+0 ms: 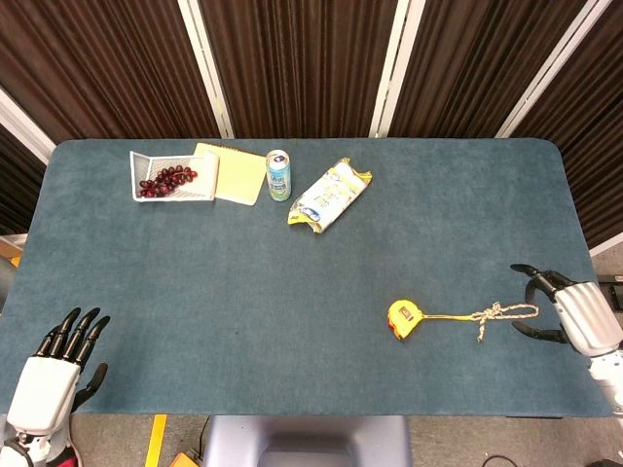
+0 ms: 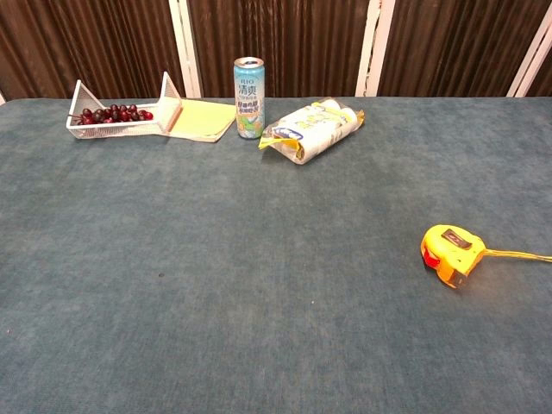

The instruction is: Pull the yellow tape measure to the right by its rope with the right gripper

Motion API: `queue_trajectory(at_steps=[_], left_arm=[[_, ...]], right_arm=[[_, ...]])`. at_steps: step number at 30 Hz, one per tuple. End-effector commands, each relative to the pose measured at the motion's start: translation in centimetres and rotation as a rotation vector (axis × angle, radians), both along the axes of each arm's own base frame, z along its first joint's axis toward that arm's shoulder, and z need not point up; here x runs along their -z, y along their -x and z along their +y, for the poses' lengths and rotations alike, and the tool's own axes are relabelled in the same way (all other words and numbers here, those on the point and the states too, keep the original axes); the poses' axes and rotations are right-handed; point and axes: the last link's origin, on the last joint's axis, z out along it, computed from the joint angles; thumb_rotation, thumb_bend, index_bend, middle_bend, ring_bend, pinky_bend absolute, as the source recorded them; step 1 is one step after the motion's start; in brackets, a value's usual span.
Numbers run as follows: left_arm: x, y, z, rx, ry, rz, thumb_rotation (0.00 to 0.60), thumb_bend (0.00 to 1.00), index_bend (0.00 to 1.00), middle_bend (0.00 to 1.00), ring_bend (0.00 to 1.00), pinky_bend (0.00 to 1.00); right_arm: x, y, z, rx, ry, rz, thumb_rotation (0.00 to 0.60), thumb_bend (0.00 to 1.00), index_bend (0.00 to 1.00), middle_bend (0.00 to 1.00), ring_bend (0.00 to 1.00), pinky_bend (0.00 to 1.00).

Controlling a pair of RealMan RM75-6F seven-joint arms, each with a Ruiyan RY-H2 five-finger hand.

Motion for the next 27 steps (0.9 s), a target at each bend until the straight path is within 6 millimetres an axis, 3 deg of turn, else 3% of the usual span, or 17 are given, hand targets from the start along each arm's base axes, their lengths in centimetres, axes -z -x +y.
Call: queue_trajectory(at_steps=[1, 8, 16, 20, 24, 27], left_arm=[[0.1, 0.0, 0.1, -0.002, 0.000, 0.006, 0.600, 0.37, 0.12, 0.09, 0.07, 0.26], [-0.2, 0.1, 0.1, -0.004, -0.018, 0.000, 0.600, 0.37, 0.12, 0.09, 0.07, 0.26], [-1.1, 0.1, -0.1, -0.003, -0.061, -0.028, 0.600, 0.37, 0.12, 0.09, 0.07, 0.26], [-1.6, 0.2, -0.3, 0.004, -0.076, -0.046, 0.600, 0.37, 0.12, 0.09, 0.07, 0.26], [-1.9, 0.3, -0.4, 0.006, -0.083, -0.055, 0.600, 0.37, 0.12, 0.09, 0.07, 0.26], [-1.8, 0.3, -0.4, 0.006, -0.077, -0.054, 0.600, 0.37, 0.12, 0.09, 0.07, 0.26]], right_arm=[[-0.1, -1.0, 1.9, -0.025, 0.116, -0.208, 0.600, 0.06, 0.27, 0.25, 0.14, 0.35], [-0.4, -0.4, 5.9, 0.122, 0.259, -0.139, 0.600, 0.06, 0.18, 0.12, 0.01, 0.18], [-1.0, -0.3, 9.9, 0.196, 0.227, -0.025, 0.600, 0.06, 0.13, 0.10, 0.00, 0.16], [-1.3, -0.2, 11.1, 0.230, 0.240, 0.050, 0.600, 0.06, 0.13, 0.10, 0.00, 0.14], [-1.0, -0.3, 11.4, 0.227, 0.230, 0.078, 0.600, 0.06, 0.24, 0.10, 0.00, 0.13], [-0.6, -0.4, 11.3, 0.224, 0.218, 0.101, 0.600, 0.06, 0.25, 0.10, 0.00, 0.12]])
